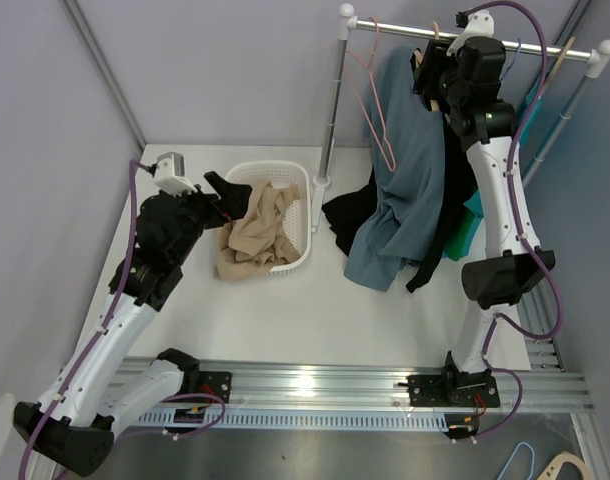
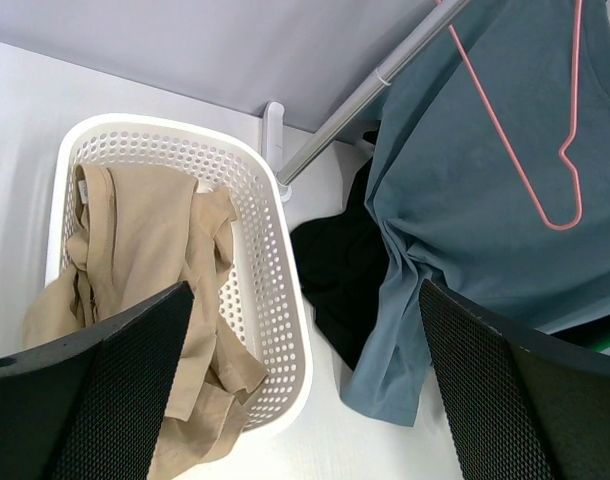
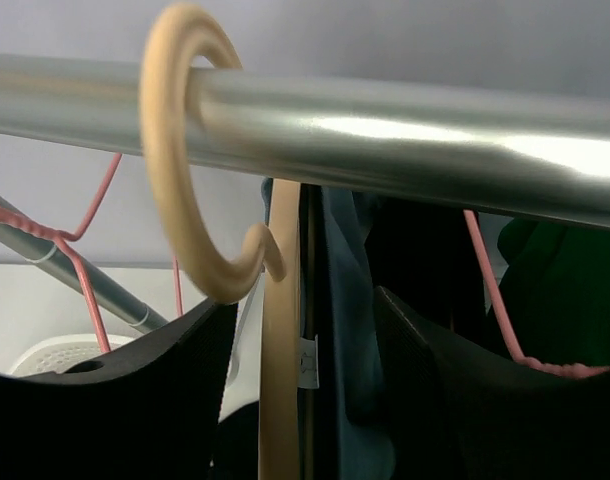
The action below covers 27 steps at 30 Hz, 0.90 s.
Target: Remove the t-shirt from the hanger
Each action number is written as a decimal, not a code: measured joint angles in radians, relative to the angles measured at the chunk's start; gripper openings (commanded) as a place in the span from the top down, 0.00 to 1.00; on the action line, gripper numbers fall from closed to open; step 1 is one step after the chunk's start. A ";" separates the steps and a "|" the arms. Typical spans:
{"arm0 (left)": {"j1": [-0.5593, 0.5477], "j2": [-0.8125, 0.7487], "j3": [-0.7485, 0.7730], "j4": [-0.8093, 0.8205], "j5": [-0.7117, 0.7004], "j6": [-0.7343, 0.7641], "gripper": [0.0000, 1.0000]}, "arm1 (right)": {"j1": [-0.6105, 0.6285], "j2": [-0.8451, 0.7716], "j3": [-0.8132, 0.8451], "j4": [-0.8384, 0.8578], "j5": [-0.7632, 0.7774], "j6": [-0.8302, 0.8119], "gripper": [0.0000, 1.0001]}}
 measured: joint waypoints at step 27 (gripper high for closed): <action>-0.027 0.014 -0.002 0.016 -0.005 0.010 0.00 | -0.002 0.006 0.089 -0.044 -0.091 0.033 1.00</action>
